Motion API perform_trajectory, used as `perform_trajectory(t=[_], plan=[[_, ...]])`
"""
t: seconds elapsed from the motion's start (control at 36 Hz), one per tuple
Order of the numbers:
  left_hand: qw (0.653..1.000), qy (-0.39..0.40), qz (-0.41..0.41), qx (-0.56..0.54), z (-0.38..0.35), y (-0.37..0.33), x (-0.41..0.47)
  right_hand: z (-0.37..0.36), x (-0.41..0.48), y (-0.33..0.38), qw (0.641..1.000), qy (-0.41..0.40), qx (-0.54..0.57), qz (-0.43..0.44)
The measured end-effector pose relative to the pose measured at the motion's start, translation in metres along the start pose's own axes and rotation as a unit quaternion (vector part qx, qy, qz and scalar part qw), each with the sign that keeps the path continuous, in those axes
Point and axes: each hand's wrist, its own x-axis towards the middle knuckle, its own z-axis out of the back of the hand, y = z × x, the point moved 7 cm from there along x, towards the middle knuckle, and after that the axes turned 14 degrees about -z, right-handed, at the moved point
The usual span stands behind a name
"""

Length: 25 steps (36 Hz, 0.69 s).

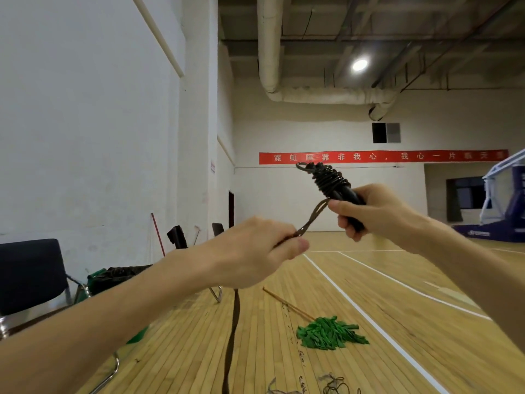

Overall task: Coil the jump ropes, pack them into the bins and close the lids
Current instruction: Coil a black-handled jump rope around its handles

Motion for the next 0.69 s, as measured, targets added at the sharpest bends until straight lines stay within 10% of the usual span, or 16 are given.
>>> perform_trajectory(t=[0.31,0.69], plan=[[0.949,0.053,-0.090,0.297,0.020,-0.022,0.011,-0.015,0.005,-0.008,0.994,0.017,-0.093,-0.048],[0.944,0.017,-0.213,0.252,0.050,-0.040,0.025,-0.077,-0.035,-0.005,0.941,0.207,-0.257,-0.075]])
